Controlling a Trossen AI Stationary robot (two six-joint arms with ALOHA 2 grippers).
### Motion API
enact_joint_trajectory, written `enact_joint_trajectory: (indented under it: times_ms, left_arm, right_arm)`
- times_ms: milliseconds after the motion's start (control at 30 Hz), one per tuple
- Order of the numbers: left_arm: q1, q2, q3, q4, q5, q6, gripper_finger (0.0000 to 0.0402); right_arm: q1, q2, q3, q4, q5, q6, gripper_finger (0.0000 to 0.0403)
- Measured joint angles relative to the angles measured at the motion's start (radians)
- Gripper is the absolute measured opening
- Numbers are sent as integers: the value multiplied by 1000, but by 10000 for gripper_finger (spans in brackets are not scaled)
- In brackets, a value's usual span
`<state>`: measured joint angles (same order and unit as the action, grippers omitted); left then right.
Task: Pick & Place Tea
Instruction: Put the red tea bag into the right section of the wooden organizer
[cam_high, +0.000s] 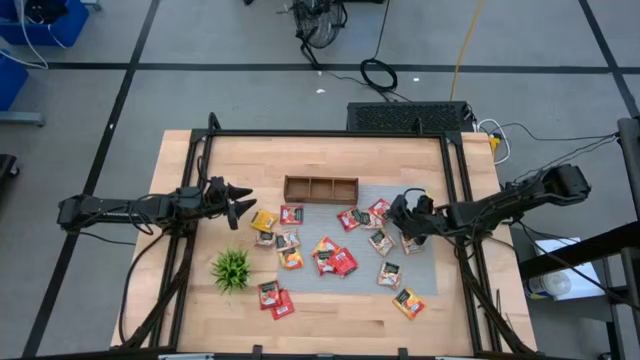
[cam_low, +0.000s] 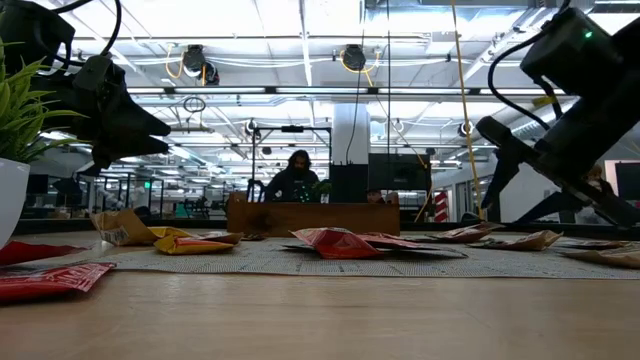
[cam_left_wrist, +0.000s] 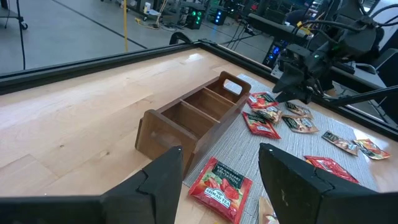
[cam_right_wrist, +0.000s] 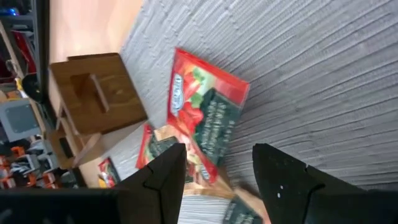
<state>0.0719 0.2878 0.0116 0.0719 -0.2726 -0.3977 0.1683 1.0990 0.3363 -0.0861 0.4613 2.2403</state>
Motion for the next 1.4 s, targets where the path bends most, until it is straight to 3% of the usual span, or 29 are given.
enact_joint_trajectory:
  times_ms: [633, 767, 1100, 1400]
  left_arm:
    - [0, 0, 0, 0, 0, 0, 212]
    - [0, 0, 0, 0, 0, 0, 212]
    - [0, 0, 0, 0, 0, 0, 212]
    - [0, 0, 0, 0, 0, 0, 212]
  right_arm:
    - [-70, 117, 60, 8, -74, 0, 164]
    - [-70, 117, 60, 7, -74, 0, 133]
    - [-78, 117, 60, 6, -43, -37, 8]
    - [-82, 117, 60, 5, -42, -80, 0]
